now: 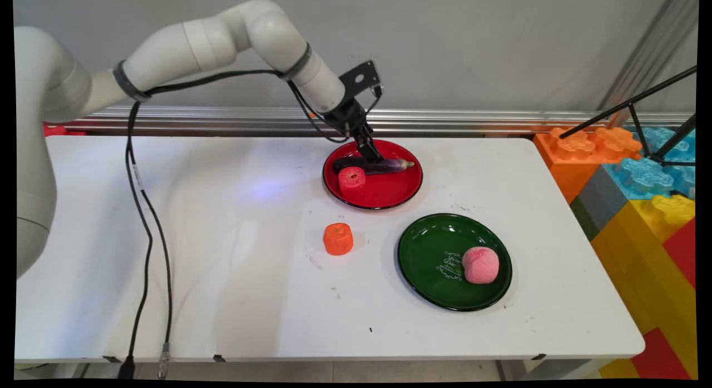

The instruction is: Pick up the eggplant from the red plate, then place the picked object on the table

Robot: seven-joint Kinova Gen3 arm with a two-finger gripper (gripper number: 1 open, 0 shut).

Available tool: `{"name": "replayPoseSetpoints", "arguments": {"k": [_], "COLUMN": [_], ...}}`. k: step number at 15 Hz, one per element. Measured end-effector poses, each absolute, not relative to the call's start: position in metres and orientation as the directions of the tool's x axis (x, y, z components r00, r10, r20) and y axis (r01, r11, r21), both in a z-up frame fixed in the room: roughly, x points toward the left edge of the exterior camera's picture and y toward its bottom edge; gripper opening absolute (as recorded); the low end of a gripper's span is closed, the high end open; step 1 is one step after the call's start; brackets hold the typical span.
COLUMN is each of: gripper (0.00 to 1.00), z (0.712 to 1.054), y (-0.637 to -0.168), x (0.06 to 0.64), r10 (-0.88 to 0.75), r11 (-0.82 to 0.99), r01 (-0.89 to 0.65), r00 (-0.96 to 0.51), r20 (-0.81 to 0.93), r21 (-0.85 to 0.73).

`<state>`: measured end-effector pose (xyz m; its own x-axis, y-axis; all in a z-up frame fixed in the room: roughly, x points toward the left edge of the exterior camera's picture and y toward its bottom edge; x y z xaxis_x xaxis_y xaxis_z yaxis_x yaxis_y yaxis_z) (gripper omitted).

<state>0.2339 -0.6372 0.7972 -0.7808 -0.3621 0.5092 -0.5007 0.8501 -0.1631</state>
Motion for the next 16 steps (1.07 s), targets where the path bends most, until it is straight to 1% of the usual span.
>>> {"name": "replayPoseSetpoints", "arguments": {"k": [5,10,11,16], "gripper": [1.00,1.00,0.00,0.00], "z": [0.772,0.757,0.755,0.749], "y": [-0.645,-0.649,-0.650,-0.648], "x": [0.227,0.223,0.222,0.218], "r10": [-0.367,-0.363,-0.361,-0.351], "r11": [0.853,0.858,0.859,0.869], "r01": [-0.493,-0.484,-0.481,-0.466], "r00": [-0.798,-0.809,-0.811,-0.818], "r20": [0.478,0.462,0.460,0.455], "r21": [-0.169,-0.174,-0.174,-0.167]}}
